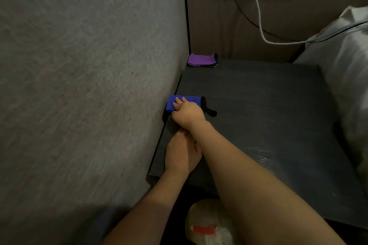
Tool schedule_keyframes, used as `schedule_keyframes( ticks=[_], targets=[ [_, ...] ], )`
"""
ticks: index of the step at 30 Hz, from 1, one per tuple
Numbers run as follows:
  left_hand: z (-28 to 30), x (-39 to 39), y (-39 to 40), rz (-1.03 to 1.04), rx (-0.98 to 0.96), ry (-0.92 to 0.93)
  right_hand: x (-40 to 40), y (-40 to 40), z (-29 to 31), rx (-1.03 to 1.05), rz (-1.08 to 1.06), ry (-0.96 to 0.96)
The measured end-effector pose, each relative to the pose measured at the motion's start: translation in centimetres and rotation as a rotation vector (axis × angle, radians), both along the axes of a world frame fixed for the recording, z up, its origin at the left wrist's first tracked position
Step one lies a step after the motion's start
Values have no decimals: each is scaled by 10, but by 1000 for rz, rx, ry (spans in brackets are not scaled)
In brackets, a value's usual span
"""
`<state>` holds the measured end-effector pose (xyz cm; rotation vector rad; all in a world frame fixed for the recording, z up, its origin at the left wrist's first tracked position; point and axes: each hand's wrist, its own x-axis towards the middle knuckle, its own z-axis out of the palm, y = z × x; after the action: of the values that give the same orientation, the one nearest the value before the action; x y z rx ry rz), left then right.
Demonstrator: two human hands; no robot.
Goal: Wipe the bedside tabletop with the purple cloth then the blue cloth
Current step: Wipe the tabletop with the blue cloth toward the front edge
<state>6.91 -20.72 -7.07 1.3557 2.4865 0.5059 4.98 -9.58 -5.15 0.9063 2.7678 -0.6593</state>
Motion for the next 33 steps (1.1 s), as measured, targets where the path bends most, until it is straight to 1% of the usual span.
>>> schedule_keyframes(
  ticks=[4, 8, 11, 13, 18, 22, 27, 33],
  targets=[
    [4, 1, 1, 25, -49, -27, 8, -9, 1, -20, 64, -3],
    [4, 2, -1, 76, 5, -84, 22, -9, 2, -82, 35, 20],
    [2, 3, -2, 34, 42, 2, 33, -5, -1, -80, -7, 19],
    [-2, 1, -1, -17, 107, 36, 45, 1, -3, -56, -43, 15],
    [-10, -2, -1, -62, 129, 81, 99, 22, 2, -112, -240, 70],
    [-9, -1, -3, -64, 141, 87, 160, 39, 6, -97, -351, 91],
    [-8, -1, -3, -66, 124, 85, 229, 61, 1, -82, -559, 170],
    [-8, 1, -3, -64, 121, 99, 286, 72, -3, -59, -696, 212]
  ],
)
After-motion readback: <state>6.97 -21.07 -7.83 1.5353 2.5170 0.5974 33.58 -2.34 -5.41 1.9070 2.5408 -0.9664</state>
